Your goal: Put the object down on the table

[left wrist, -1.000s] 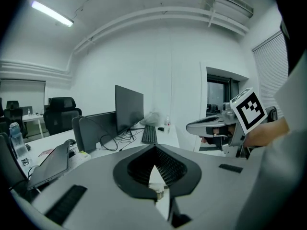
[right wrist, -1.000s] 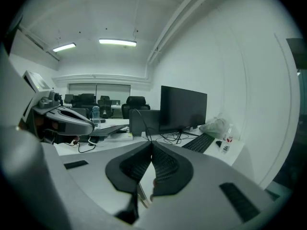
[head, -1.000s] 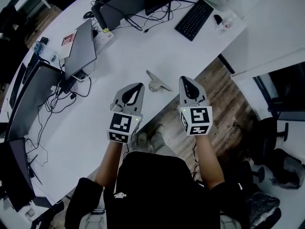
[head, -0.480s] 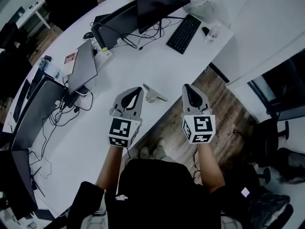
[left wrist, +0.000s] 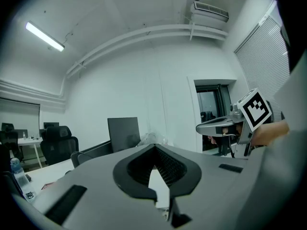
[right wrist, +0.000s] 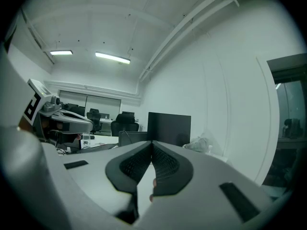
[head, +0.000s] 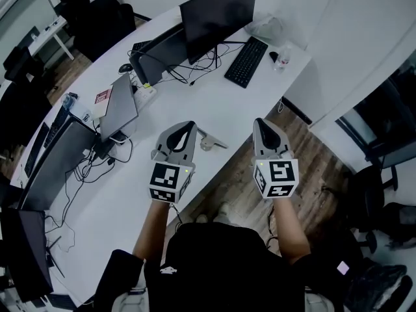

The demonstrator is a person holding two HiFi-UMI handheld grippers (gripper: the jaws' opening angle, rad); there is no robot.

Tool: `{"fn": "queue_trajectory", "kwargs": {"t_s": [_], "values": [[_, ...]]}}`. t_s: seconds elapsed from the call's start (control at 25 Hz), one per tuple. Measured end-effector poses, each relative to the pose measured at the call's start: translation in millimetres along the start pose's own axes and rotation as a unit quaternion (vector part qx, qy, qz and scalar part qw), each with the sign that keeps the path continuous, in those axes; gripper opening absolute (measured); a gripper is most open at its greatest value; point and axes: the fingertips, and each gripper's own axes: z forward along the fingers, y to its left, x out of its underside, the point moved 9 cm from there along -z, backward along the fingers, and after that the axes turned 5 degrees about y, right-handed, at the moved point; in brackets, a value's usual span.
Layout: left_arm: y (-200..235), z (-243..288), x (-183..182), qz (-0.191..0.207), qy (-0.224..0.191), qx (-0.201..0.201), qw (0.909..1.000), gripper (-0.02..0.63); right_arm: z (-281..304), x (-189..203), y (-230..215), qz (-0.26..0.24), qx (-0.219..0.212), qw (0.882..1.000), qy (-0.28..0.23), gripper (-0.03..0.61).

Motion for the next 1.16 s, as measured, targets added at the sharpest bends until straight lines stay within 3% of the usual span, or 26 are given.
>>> {"fn": "queue_trajectory", "kwargs": {"t_s": [0.4, 1.16], "values": [[-5.2, -14.2, -28.6, 0.014, -0.035, -0.005, 0.9993, 0.014, -20.5, -21.4, -4.3, 0.002, 0.008, 1.000, -0.026, 0.023], [-6.0, -27.8, -37.3, 0.021, -0.049, -0.025, 0.9983, 0.014, -25.7, -27.5, 5.0, -0.001, -0.002, 0.999, -0.035, 0.023]]}}
